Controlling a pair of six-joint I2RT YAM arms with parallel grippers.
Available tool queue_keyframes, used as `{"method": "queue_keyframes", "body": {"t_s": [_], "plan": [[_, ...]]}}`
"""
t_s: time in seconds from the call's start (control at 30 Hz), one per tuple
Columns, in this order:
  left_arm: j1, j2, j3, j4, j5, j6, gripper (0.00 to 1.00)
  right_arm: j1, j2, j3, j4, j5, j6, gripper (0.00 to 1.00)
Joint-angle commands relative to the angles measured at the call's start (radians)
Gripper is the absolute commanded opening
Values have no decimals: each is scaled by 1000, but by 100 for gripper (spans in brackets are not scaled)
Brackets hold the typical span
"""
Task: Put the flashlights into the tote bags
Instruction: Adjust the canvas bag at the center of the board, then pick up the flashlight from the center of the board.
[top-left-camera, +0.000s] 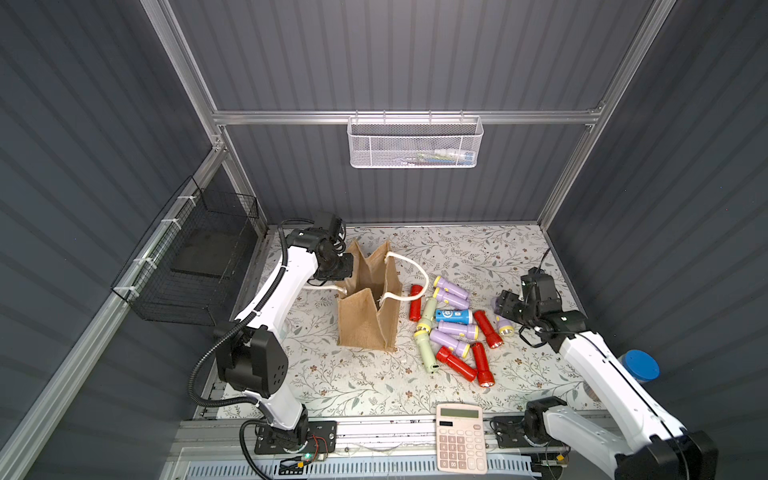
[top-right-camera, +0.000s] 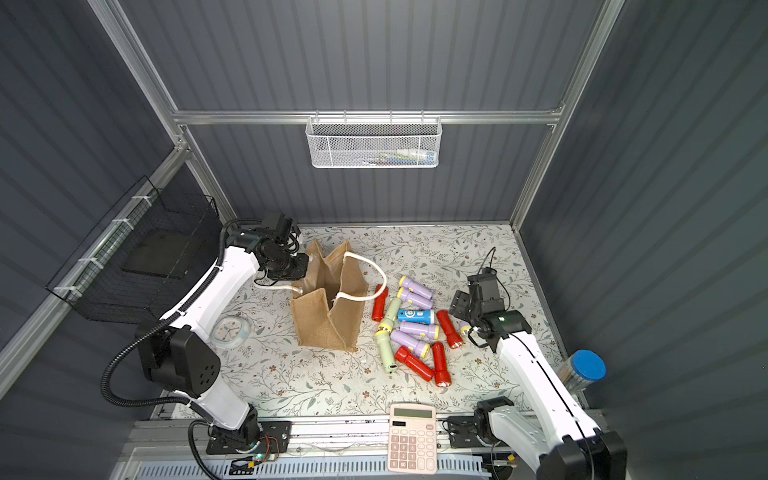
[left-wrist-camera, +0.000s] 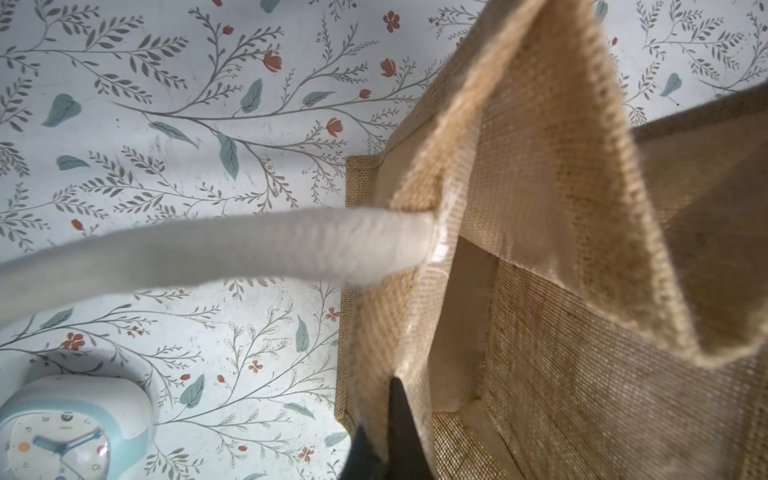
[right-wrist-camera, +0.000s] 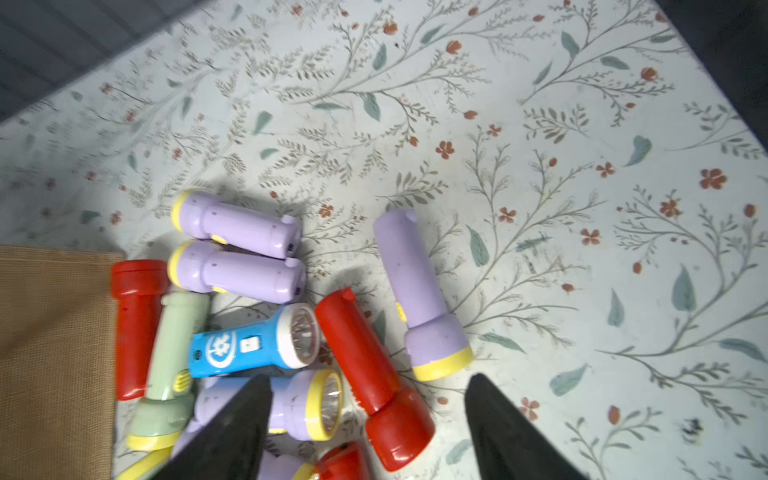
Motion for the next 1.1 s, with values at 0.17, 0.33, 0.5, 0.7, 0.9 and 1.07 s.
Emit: {"method": "queue_keyframes", "body": {"t_s": [0.17,0.33,0.5,0.7,0.9,1.07], "plan": [[-3,-119,-58,-2,71,-54,0,-69,205,129,-112,5,-96,66],[-3,-147,-92,-4,84,-92,0,-73,281,156,-77,-31,-116,65],[-3,-142,-130,38,117,-130,0,-73,387,184,-39,-42,-148,63],[-3,-147,-138,54,158,-149,0,-73,491,232,-37,-38,-176,60],[-3,-152,-132,58,172,-152,0,-73,581,272,-44,-45,-195,54],[-3,-142,-133,62,193,-149,0,-71,636,294,-47,-26,-201,53]]}}
